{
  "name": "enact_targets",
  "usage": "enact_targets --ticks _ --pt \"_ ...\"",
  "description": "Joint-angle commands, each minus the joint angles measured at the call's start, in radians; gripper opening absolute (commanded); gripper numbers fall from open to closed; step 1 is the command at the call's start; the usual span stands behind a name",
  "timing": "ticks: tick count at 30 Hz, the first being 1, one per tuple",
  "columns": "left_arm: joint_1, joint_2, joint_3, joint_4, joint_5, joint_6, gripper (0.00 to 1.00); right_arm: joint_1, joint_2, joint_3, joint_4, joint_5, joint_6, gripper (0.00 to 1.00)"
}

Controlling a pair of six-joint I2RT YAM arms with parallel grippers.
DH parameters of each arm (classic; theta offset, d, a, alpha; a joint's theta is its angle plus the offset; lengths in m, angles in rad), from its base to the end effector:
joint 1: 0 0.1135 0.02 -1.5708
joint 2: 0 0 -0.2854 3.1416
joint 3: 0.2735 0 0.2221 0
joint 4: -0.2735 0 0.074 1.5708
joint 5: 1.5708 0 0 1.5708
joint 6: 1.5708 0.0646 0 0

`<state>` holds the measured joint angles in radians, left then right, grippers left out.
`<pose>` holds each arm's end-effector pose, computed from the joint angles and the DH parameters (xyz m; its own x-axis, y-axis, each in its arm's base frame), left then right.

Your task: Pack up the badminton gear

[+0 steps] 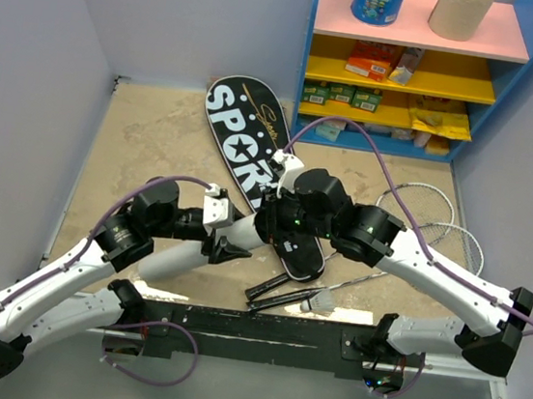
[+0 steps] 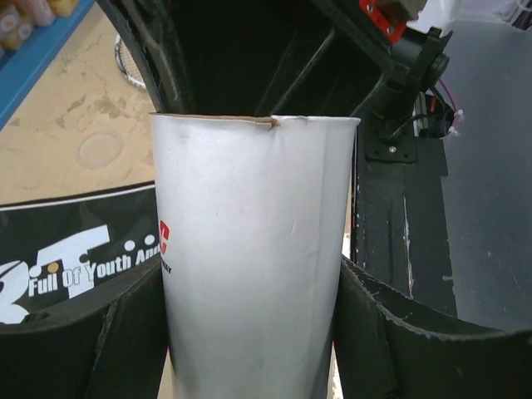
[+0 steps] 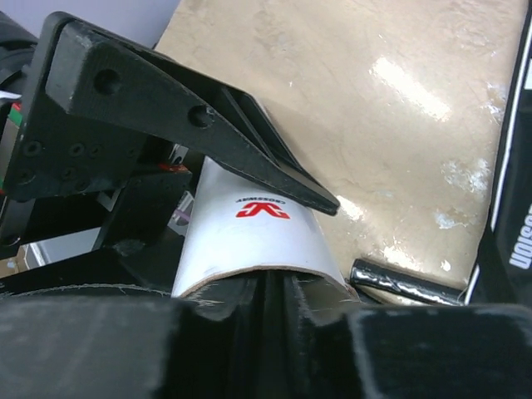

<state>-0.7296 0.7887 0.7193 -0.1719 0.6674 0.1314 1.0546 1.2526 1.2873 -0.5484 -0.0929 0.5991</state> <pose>0.0907 -0.1348 0.3312 -0.0493 0.1821 -0.9820 0.9865 0.1624 -0.0194 0.1245 0.2315 0.3840 -0.7111 -0.1154 -0.6935 -0.6113 0.5888 0.5288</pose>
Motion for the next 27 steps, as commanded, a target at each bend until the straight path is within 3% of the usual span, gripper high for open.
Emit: enact_targets --ticks 1,3,4,7,11,18,27 --pt "-0.014 -0.011 0.006 0.155 0.021 -0.022 0.01 0.031 0.027 0.024 0.027 0.038 0.030 0.37" --pt "-0.016 -0.011 0.005 0.153 0.018 -0.021 0.01 0.031 -0.004 0.032 0.013 0.054 0.030 0.46" --pt "-0.014 -0.009 0.006 0.153 0.017 -0.024 0.01 0.030 -0.015 0.035 0.005 0.068 0.027 0.56" --pt "-0.014 -0.006 0.005 0.153 0.017 -0.026 0.01 0.022 -0.042 0.066 -0.048 0.140 0.019 0.64" --pt "-0.014 0.006 0.005 0.149 0.006 -0.030 0.01 -0.005 -0.081 0.133 -0.100 0.232 0.013 0.66" --pt "-0.014 0.011 0.005 0.146 -0.003 -0.036 0.01 -0.281 -0.085 0.218 -0.211 0.346 -0.064 0.68" --pt "-0.014 -0.008 0.002 0.149 -0.014 -0.053 0.01 -0.603 0.031 0.078 -0.139 0.407 -0.111 0.70"
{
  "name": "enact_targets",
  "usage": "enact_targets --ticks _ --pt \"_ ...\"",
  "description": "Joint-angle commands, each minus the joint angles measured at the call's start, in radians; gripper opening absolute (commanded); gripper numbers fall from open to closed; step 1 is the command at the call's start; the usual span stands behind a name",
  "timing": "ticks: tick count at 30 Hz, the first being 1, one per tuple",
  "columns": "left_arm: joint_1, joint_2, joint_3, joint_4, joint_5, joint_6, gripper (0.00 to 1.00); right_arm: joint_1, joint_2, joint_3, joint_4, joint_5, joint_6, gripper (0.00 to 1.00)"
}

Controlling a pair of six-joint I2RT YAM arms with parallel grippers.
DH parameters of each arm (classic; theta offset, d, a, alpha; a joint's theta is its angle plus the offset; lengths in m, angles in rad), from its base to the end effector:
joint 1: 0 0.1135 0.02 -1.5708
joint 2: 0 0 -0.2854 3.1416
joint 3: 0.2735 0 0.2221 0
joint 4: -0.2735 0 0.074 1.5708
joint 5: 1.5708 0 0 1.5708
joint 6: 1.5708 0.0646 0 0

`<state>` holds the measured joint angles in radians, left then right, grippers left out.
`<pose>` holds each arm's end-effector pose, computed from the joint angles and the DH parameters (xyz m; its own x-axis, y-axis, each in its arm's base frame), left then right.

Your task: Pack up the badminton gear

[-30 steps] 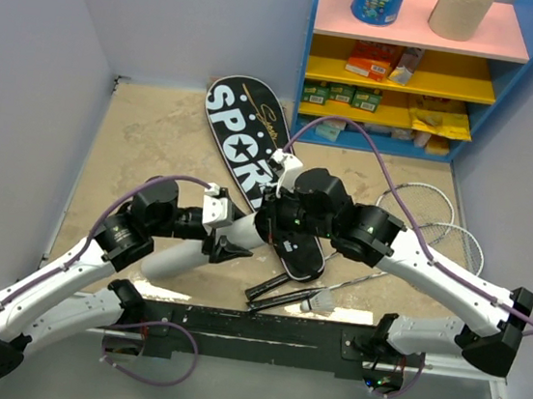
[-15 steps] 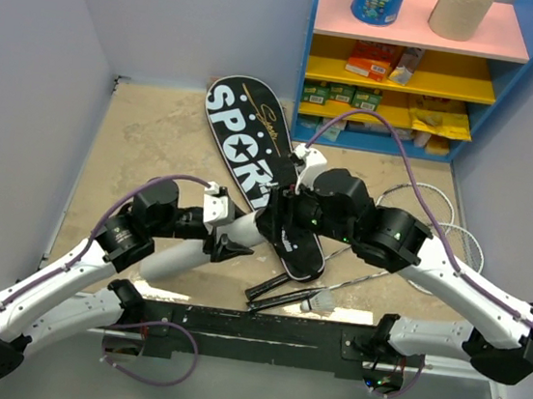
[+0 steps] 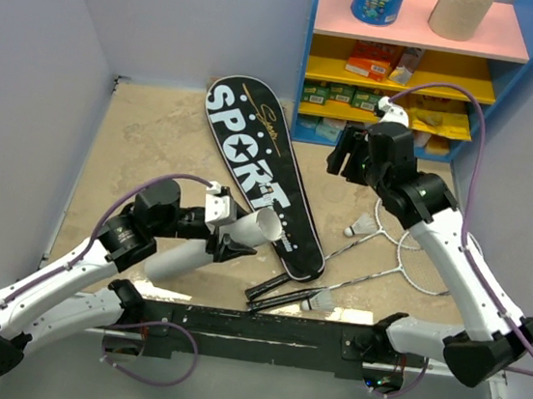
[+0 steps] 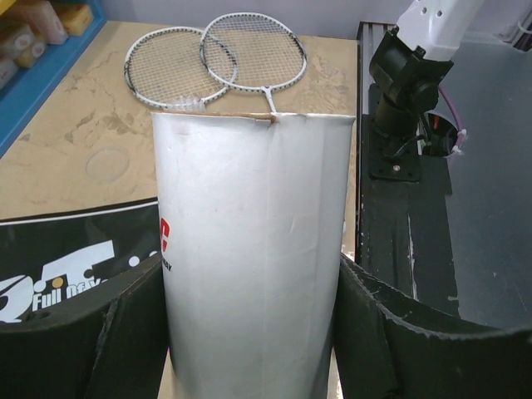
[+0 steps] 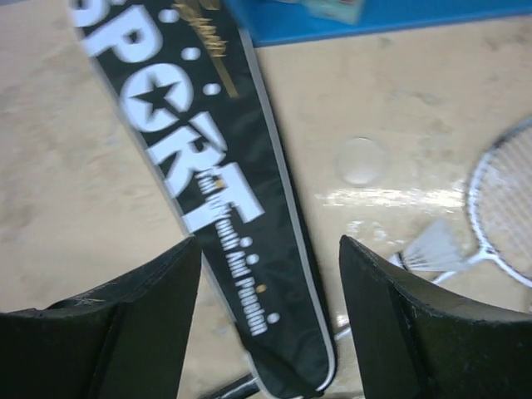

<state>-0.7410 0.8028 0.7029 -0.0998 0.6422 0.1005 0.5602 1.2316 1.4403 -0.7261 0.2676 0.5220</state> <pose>0.0947 -0.1391 0.3322 -0.0479 0.1528 -0.9871 0.9834 0.1801 -0.0199 0.2126 0.1132 0.4182 -0.5217 0.2404 -0.8186 -0.0665 0.9451 0.3200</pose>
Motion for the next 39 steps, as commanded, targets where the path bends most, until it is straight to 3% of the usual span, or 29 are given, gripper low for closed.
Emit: enact_targets --ticks 1,14,32,39 --pt "-0.004 -0.024 0.018 0.078 0.011 -0.025 0.01 -0.132 0.057 -0.122 0.057 0.050 -0.034 0.70" --pt "-0.004 -0.048 0.015 0.083 0.030 -0.059 0.01 -0.422 0.186 -0.333 0.227 -0.062 -0.094 0.70" --pt "-0.003 -0.051 0.010 0.084 0.042 -0.067 0.02 -0.503 0.305 -0.483 0.353 -0.353 -0.152 0.71" --pt "-0.003 -0.045 0.010 0.084 0.048 -0.070 0.04 -0.503 0.315 -0.515 0.375 -0.452 -0.152 0.60"
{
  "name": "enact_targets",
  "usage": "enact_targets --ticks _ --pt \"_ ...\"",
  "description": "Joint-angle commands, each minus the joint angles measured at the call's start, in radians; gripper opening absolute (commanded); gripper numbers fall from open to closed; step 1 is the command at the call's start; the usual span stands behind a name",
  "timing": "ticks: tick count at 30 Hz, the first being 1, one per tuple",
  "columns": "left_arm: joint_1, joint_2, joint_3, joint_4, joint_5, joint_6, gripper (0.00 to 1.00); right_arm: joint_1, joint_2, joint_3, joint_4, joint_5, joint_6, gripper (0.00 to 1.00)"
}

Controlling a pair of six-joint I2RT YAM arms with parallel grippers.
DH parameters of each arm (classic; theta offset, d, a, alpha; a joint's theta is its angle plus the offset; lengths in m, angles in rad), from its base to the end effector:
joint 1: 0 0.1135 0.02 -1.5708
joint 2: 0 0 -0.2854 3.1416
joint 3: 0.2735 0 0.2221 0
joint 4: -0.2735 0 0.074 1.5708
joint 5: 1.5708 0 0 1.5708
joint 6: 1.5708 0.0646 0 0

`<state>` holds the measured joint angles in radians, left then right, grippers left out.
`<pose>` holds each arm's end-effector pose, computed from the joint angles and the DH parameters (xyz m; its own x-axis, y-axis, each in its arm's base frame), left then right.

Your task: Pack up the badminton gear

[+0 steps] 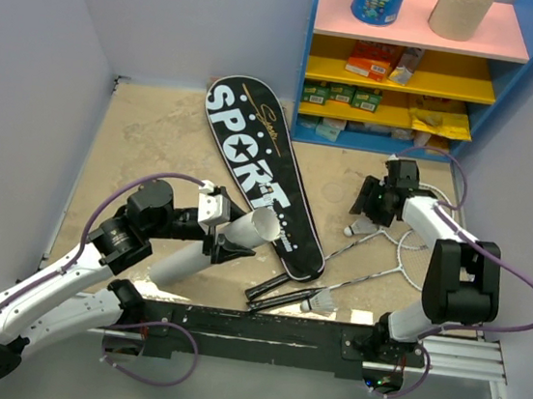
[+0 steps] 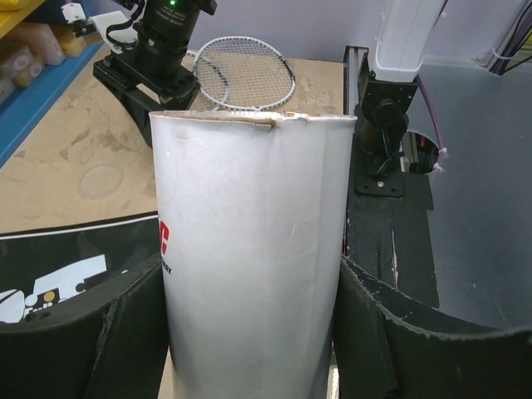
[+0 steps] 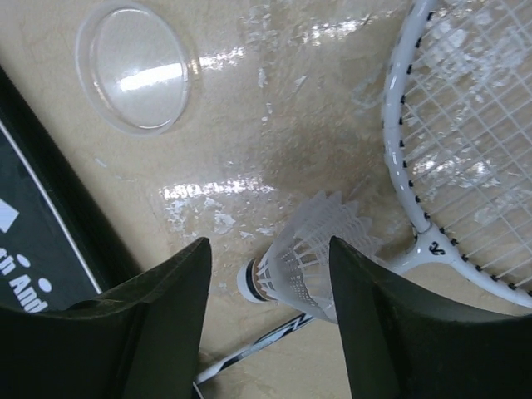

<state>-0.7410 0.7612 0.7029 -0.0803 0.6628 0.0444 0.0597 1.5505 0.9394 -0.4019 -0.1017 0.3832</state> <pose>0.0868 -0.1333 0.3405 -0.0582 0.1007 -0.9932 0.9853 0.1659 -0.0410 0.2960 0.0243 0.2080 -0.8277 0.3232 -0.4587 0.2119 0.9370 0.2778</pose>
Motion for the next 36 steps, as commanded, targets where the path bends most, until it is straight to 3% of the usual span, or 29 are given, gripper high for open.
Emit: enact_targets --ticks 1,3,4,6,7,8,20,29,33,36 --pt "-0.003 -0.002 0.010 0.063 0.029 -0.015 0.05 -0.003 -0.006 -0.019 0.049 -0.085 -0.014 0.56" --pt "-0.004 0.000 0.010 0.063 0.029 -0.015 0.05 -0.003 -0.010 -0.030 0.054 -0.095 -0.014 0.45" --pt "-0.003 0.000 0.010 0.065 0.029 -0.015 0.05 -0.003 -0.016 -0.031 0.054 -0.107 -0.010 0.30" --pt "-0.004 -0.002 0.010 0.065 0.029 -0.017 0.05 -0.003 -0.026 -0.040 0.057 -0.118 -0.009 0.16" --pt "-0.004 -0.003 0.010 0.063 0.029 -0.015 0.05 -0.003 -0.029 -0.042 0.057 -0.128 -0.007 0.03" --pt "-0.004 -0.003 0.010 0.063 0.029 -0.017 0.05 -0.003 -0.036 -0.044 0.054 -0.135 -0.007 0.00" --pt "-0.004 0.004 0.009 0.063 0.006 -0.014 0.06 -0.003 -0.248 0.039 -0.015 -0.202 0.042 0.00" --pt "-0.003 0.039 0.012 0.065 -0.029 -0.011 0.06 0.014 -0.470 0.174 -0.035 -0.421 0.062 0.00" --pt "-0.004 0.067 0.015 0.065 -0.040 -0.011 0.06 0.066 -0.536 0.245 -0.041 -0.472 0.083 0.00" --pt "-0.004 0.078 0.018 0.063 -0.040 -0.012 0.05 0.172 -0.569 0.289 -0.018 -0.446 0.123 0.00"
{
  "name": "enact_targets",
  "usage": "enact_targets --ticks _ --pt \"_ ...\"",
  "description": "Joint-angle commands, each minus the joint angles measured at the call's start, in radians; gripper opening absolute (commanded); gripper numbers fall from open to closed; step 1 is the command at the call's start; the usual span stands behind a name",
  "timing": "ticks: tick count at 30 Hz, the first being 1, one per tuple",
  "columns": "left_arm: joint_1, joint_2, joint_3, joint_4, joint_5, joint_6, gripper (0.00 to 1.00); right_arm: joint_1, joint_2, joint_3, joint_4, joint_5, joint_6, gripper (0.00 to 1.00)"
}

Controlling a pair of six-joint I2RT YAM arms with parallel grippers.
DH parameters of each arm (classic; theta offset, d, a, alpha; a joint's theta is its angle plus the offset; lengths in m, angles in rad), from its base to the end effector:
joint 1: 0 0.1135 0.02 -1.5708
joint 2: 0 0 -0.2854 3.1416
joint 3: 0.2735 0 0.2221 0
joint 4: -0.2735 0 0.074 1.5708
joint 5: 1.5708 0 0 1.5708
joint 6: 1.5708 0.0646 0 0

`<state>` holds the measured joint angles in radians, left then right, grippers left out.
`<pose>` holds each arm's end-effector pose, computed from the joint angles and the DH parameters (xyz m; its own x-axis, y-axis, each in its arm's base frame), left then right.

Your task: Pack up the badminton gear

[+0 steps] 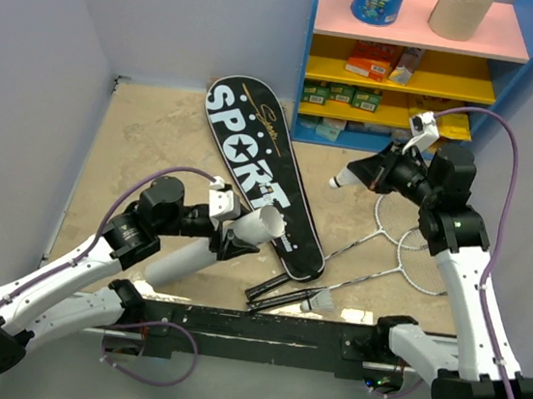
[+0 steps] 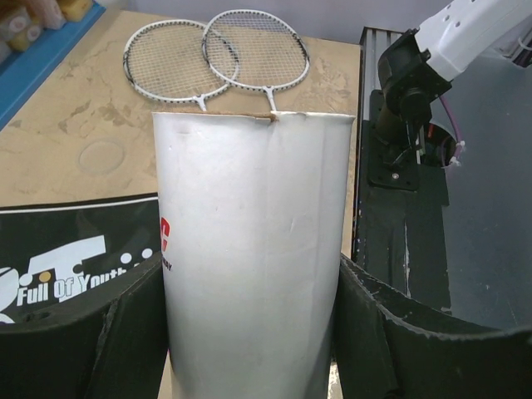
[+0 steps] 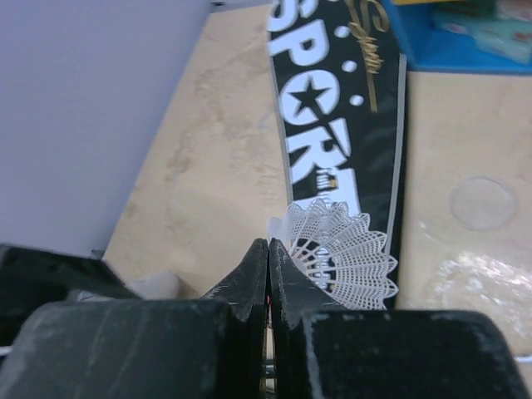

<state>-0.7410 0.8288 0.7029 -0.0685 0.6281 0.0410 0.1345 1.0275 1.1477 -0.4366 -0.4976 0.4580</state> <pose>0.1003 -0.1432 0.3321 -0.1026 0.1388 -0.9850 0.9766 0.2023 -0.0732 0.1959 0.0576 0.4023 -0.5274 0.3207 -0.7867 -0.3725 0.7449 0.5534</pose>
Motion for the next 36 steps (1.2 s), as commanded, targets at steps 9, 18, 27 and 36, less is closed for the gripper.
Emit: enact_targets --ticks 9,18,27,36 --pt "-0.004 0.015 0.014 0.052 -0.014 -0.018 0.04 0.342 -0.067 0.075 0.110 0.017 0.137 0.00" --pt "-0.003 0.013 0.012 0.105 -0.041 -0.035 0.04 0.517 -0.034 0.061 0.154 0.093 0.151 0.00" --pt "0.006 -0.016 0.003 0.127 -0.097 -0.069 0.04 0.655 0.002 0.034 0.168 0.179 0.149 0.00" --pt "0.038 -0.069 -0.019 0.164 -0.148 -0.082 0.04 0.737 0.068 0.020 0.185 0.174 0.159 0.00"
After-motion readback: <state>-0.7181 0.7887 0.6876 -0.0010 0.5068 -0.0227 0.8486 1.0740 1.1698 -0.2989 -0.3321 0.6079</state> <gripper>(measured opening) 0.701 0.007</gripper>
